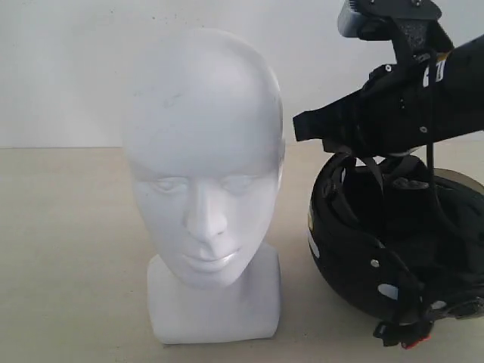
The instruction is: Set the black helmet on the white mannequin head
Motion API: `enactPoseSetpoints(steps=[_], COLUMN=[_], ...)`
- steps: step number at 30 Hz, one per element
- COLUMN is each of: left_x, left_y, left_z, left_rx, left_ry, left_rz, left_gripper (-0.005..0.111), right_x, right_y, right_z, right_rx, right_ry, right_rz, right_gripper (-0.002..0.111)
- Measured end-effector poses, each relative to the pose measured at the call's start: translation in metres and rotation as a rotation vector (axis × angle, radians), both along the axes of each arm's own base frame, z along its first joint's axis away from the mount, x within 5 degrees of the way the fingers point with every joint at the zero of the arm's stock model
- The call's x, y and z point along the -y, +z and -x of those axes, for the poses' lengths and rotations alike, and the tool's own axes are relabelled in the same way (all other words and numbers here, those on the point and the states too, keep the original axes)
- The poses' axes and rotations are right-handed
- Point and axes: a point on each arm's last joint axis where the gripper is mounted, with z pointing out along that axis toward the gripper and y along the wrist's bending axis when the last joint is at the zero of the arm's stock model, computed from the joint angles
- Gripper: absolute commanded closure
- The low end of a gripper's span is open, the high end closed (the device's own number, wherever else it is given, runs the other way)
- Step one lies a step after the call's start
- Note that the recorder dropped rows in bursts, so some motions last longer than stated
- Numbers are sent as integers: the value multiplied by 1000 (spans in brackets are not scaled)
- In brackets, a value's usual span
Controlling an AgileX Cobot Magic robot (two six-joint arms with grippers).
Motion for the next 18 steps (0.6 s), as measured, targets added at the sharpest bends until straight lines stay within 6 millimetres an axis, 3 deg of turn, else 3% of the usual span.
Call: enactPoseSetpoints(steps=[8,13,15,16,17,18], left_x=[0,0,0,0,0,0], left_y=[0,0,0,0,0,0], left_z=[0,0,0,0,0,0], left_rx=[0,0,0,0,0,0], left_ry=[0,0,0,0,0,0], left_rz=[0,0,0,0,0,0], left_gripper=[102,102,102,102,102,102], right_x=[35,45,45,43,38,36], right_y=[-4,-15,-18,-19,-19,-19], right_z=[-2,8,13,15,18,20], right_rx=[-119,-202,-241,-251,-272,-277], right_ry=[-47,216,301,320,366,386], right_rz=[272,569,601,592,544,525], right_gripper=[108,108,95,75,64,37])
